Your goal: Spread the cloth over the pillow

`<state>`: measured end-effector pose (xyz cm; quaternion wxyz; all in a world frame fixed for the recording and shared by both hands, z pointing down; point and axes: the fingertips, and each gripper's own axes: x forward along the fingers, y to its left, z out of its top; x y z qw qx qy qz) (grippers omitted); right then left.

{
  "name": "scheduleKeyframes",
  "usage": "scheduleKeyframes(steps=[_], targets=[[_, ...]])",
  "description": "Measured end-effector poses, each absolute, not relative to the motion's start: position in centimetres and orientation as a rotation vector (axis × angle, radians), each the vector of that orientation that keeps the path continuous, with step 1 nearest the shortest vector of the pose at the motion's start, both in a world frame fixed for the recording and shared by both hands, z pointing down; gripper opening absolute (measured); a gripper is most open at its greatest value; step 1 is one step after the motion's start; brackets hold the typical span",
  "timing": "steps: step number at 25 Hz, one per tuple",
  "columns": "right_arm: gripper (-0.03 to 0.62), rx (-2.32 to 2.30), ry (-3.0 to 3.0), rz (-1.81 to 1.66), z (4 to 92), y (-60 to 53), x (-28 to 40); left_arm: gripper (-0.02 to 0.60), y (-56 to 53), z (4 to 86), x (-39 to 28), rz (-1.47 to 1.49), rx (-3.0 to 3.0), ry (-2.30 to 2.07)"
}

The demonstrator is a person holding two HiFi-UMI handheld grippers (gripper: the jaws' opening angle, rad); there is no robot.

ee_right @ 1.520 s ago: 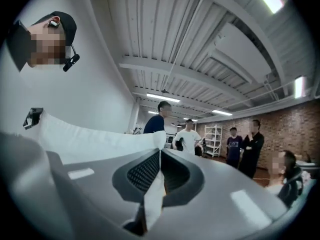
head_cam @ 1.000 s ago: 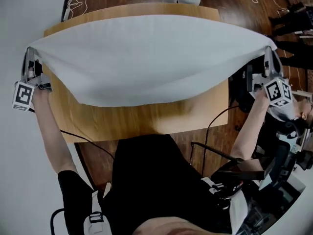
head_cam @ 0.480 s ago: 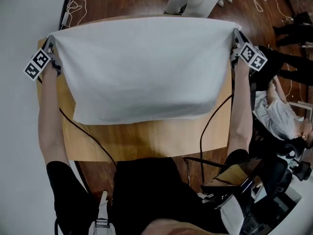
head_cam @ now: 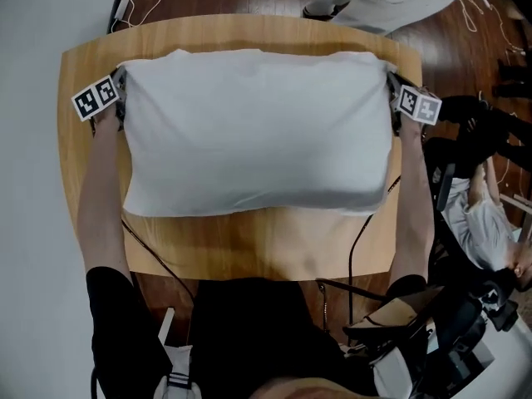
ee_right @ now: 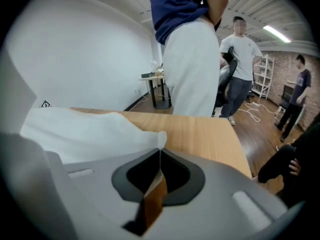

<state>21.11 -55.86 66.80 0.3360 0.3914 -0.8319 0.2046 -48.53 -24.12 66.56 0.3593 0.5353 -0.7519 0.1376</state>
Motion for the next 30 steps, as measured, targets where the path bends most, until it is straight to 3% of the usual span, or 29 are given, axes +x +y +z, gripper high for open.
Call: scheduleKeyframes(steps=[1,3,5,9,13,15,17,20,22,24,25,26,27,30], targets=[[0.025,1.005,-2.154,0.538,67.4,-55.4,21.5,0.042,-23.7,66.9,-48.4,0.392,1.387,-1.939],[0.122,1.041,-2.122,0.588,67.9,-54.6,24.1,0.085,-21.3,66.0,-49.3,0.406,1.383,-1.968],[0.151,1.127,-2.14,0.707,66.8,-53.7,28.1,0.158,-16.7,63.7,-51.1,0.337,1.341,-2.019],[0.156,1.194,-2.341,0.839,60.8,-49.1,35.5,0.161,-8.6,60.4,-51.7,0.198,1.412,-1.972],[0.163,0.964,-2.531,0.811,56.8,-37.9,34.9,0.163,2.2,59.7,-39.7,0.25,1.759,-1.51],[0.272,0.883,-2.529,0.801,56.8,-31.7,34.3,0.224,7.2,61.0,-33.2,0.425,1.861,-1.29],[0.35,0.811,-2.485,0.784,57.8,-25.9,33.6,0.246,10.2,64.2,-29.7,0.613,1.877,-1.185],[0.353,0.684,-2.362,0.719,60.5,-19.2,32.4,0.225,10.7,67.6,-27.9,0.813,1.815,-1.238],[0.353,0.596,-2.249,0.651,63.0,-16.6,31.6,0.111,10.8,67.5,-26.4,0.851,1.817,-1.265],[0.331,0.563,-2.114,0.584,65.5,-15.6,31.9,0.038,11.2,66.7,-25.2,0.865,1.846,-1.273],[0.203,0.577,-2.046,0.555,66.3,-15.3,32.6,0.025,11.5,66.1,-24.8,0.849,1.864,-1.275],[0.034,0.598,-1.996,0.539,66.2,-15.0,33.3,0.016,11.7,65.2,-24.6,0.814,1.885,-1.276],[0.006,0.608,-1.978,0.54,65.4,-14.6,33.5,0.012,11.8,63.9,-24.6,0.765,1.905,-1.283],[0.006,0.595,-2.068,0.563,59.9,-14.1,31.8,0.011,11.4,57.3,-25.1,0.591,1.974,-1.353]])
